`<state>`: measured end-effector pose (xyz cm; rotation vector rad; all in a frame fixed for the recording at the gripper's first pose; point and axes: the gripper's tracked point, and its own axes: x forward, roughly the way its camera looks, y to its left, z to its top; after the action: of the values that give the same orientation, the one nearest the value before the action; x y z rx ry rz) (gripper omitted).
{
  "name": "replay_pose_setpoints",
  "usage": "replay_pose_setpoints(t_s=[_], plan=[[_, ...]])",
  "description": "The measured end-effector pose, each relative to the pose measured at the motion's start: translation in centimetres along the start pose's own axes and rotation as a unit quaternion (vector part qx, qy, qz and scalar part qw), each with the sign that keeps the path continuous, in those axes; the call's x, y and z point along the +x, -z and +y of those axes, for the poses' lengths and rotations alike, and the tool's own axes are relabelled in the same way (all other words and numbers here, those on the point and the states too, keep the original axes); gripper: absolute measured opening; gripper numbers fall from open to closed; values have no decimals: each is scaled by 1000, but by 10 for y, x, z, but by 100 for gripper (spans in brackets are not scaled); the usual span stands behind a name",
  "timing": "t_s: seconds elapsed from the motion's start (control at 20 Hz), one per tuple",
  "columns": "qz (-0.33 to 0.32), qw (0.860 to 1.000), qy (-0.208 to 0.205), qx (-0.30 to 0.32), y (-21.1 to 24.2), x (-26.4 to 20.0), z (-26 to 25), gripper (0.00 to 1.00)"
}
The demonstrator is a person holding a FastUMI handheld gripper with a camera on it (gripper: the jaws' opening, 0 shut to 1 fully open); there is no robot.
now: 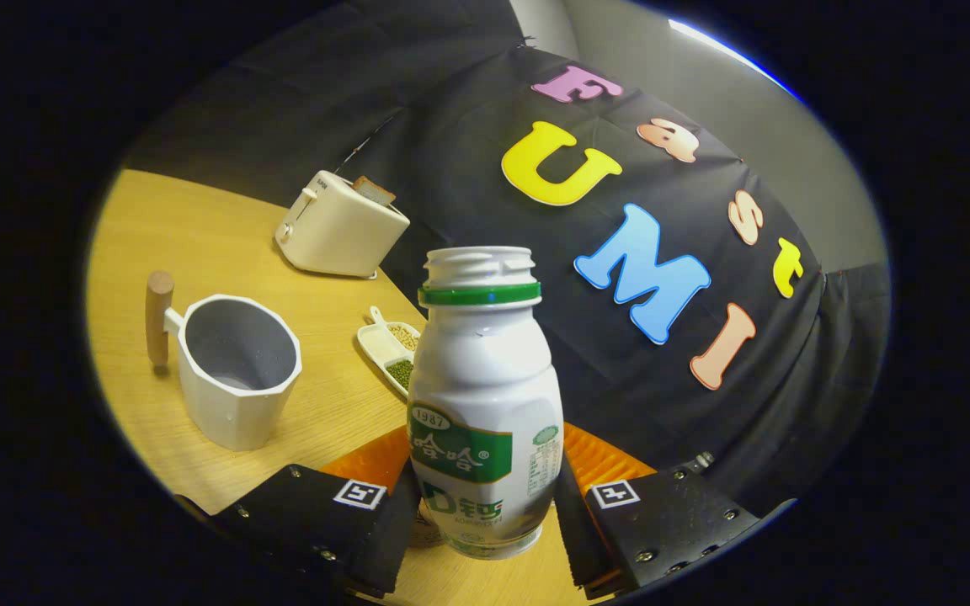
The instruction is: Take the bottle from table, then pour the juice into the cup, finally place the bottle on the coaster
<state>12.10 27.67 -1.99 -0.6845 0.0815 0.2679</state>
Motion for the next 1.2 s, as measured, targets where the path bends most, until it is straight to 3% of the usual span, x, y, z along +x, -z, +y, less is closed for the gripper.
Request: replay_pose_setpoints(t_s=[0.3,0.75,1.2], plan=[[-6,993,-24,118,2,3,-6,74],[-16,980,-38,194,6,7,-9,74],[-19,955,-49,292,9,16,-17,74]])
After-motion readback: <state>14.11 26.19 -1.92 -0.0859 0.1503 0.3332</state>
